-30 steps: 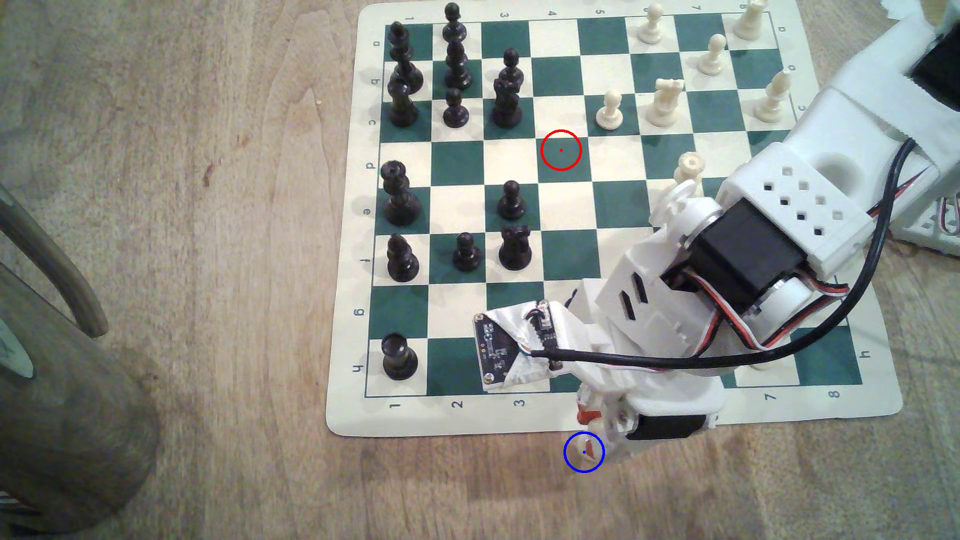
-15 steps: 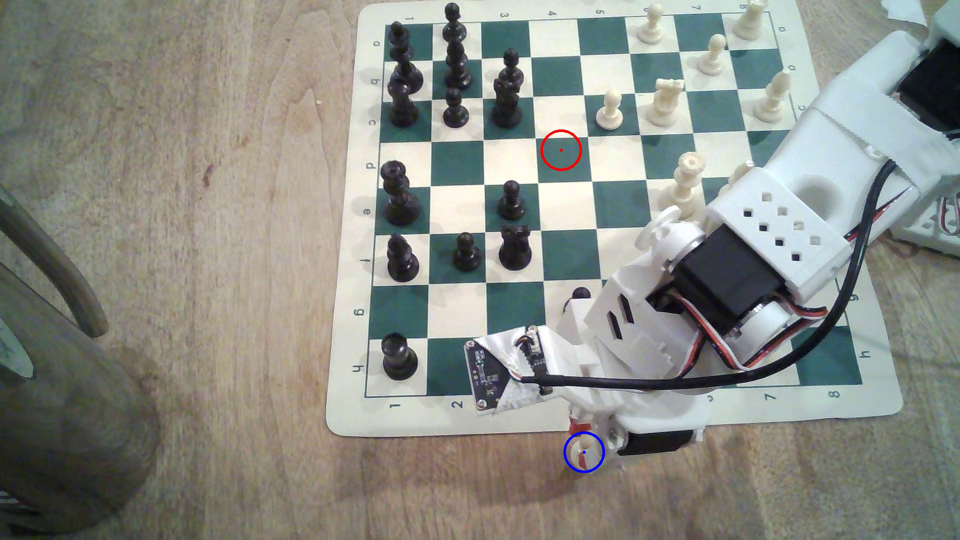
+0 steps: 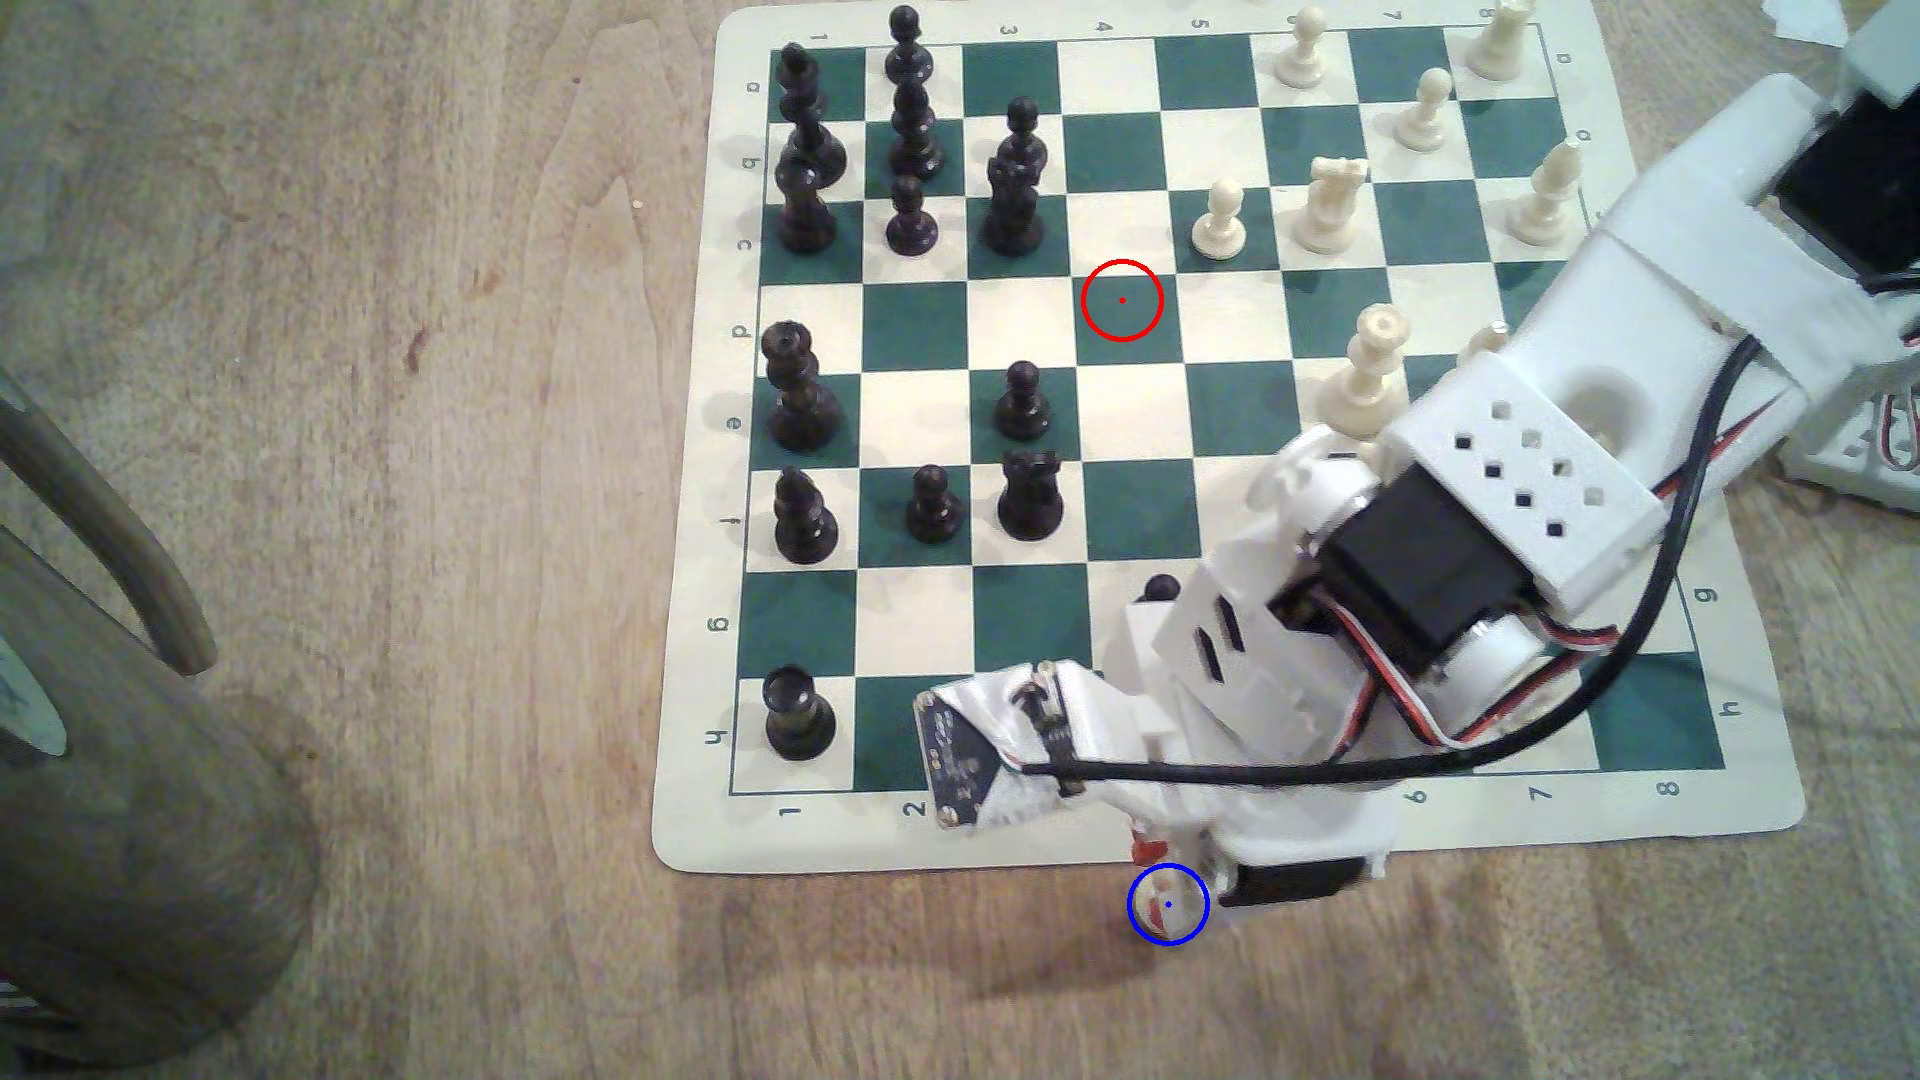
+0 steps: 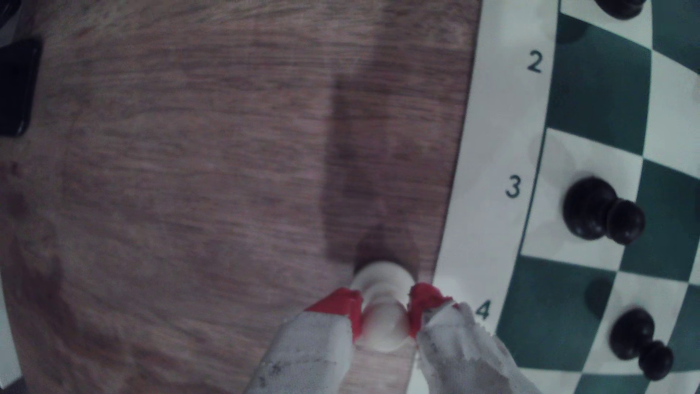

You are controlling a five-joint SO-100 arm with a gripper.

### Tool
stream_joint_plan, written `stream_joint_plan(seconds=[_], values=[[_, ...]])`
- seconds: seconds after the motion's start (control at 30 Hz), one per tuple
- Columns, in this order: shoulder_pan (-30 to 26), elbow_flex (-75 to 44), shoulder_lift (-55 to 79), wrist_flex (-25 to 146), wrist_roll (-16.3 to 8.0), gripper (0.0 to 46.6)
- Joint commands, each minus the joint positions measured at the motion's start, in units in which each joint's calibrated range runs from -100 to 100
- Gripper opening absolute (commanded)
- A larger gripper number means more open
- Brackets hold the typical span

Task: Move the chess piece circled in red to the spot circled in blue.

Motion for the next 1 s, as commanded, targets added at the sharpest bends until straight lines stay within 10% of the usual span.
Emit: stream_joint_plan(seconds=[0.0, 0.43, 0.63, 0.97], values=[[0.73, -4.37, -1.79, -0.8, 0.2, 0.6], [0.42, -3.83, -1.79, -0.14, 0.39, 7.0], [0.65, -4.1, -1.28, 1.09, 0.78, 18.1], [0.65, -3.83, -1.54, 3.3, 1.12, 18.8]])
